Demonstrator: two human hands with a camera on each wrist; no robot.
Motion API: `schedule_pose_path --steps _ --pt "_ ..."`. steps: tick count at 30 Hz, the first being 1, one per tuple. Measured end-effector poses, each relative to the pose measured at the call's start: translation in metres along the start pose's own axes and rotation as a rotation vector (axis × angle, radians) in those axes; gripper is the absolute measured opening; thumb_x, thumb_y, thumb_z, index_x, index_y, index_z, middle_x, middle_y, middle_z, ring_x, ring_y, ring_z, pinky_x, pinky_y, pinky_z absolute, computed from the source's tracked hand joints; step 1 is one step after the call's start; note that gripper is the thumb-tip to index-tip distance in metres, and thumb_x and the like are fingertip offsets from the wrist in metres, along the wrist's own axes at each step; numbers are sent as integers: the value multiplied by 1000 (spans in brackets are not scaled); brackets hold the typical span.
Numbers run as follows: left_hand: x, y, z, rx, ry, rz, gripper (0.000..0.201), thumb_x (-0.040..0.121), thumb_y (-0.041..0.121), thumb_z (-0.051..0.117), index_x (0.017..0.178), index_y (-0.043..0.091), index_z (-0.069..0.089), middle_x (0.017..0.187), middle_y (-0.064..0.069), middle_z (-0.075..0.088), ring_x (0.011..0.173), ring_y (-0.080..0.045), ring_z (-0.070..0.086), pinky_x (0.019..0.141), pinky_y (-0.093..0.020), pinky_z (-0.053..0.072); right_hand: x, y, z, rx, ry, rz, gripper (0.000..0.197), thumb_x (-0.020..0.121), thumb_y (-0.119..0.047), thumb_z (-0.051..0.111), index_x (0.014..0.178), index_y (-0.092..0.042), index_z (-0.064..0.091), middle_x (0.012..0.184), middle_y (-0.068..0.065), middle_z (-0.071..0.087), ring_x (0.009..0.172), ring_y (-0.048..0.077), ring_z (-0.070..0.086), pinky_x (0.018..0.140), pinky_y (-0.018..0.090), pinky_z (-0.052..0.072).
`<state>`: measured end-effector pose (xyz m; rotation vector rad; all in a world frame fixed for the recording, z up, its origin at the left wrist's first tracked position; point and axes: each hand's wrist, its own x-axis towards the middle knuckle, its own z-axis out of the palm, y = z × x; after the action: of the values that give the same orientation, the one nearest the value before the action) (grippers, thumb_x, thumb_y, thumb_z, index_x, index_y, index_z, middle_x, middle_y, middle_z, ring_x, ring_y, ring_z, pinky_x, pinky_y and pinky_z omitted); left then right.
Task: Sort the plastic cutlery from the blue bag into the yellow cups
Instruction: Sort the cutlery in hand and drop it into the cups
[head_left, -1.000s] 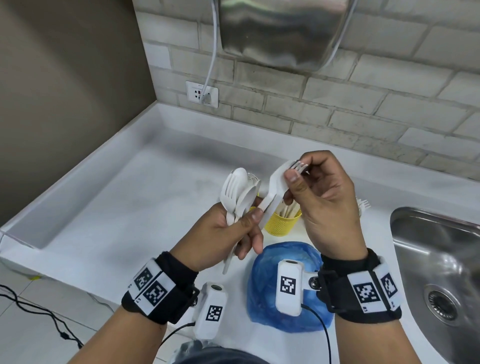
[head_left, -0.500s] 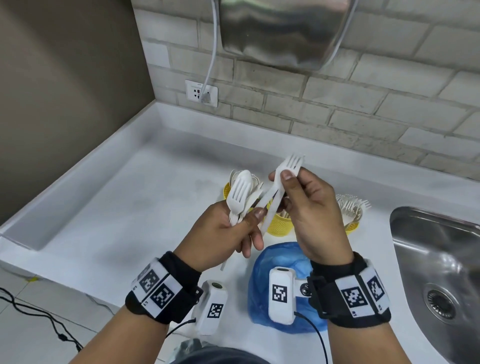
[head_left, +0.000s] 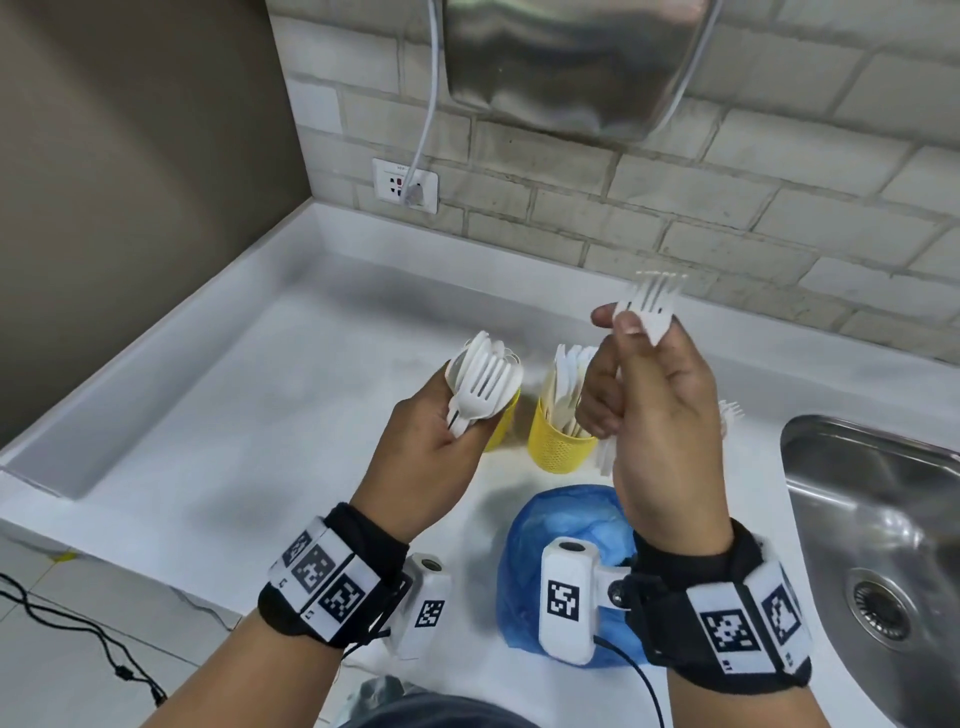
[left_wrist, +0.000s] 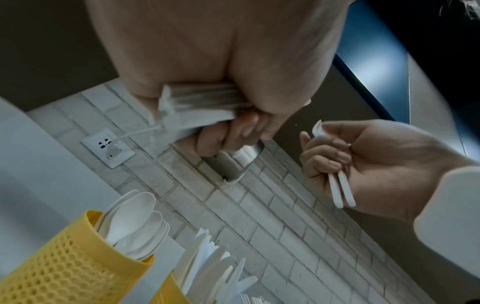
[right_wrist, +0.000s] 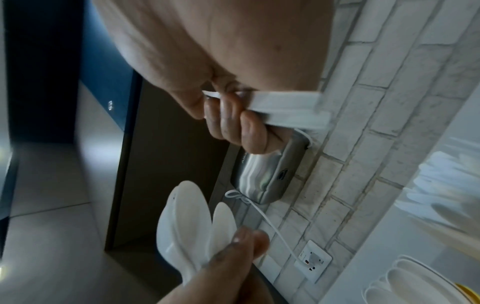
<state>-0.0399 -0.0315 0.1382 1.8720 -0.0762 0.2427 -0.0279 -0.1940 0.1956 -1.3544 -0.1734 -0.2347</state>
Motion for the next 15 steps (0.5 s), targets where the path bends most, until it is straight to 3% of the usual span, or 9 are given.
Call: schedule_pose_path --steps 2,4,8,10,12,15 --pt "0 1 -1 28 35 19 23 99 22 65 121 28 62 90 40 66 80 13 63 70 -3 41 -6 -5 5 -152 -105 -28 18 100 -25 58 102 -8 63 55 -15 45 48 4 38 51 21 35" --pt "0 1 -2 43 57 47 26 99 19 65 119 34 60 94 32 68 82 3 66 69 -7 46 -10 -9 8 -274 -209 -46 8 98 -13 68 101 -6 67 55 -17 53 49 0 45 54 13 39" --pt "1 -3 -5 57 84 56 28 98 19 64 123 30 60 99 22 70 85 -6 68 72 -19 53 -12 -6 10 -312 -280 -33 12 94 -7 72 101 -16 69 48 -13 39 46 5 32 52 15 34" --pt "1 -3 -6 90 80 80 27 97 19 64 123 29 60 97 19 70 81 -9 68 70 -21 53 -12 -5 10 -304 -287 -32 14 94 -2 71 103 -13 69 48 -17 46 44 2 41 54 9 36" --pt "1 -3 -6 114 72 95 27 96 18 64 120 29 59 91 19 70 75 -9 66 65 -18 50 -12 -4 10 -281 -319 -25 17 93 3 69 103 -11 69 55 -23 58 49 -3 54 57 4 39" --pt "1 -4 -5 111 67 86 25 94 17 65 116 29 59 87 17 69 72 -9 64 63 -19 49 -11 -3 12 -283 -358 -31 23 94 2 68 99 -21 70 69 -19 66 57 -3 56 62 8 41"
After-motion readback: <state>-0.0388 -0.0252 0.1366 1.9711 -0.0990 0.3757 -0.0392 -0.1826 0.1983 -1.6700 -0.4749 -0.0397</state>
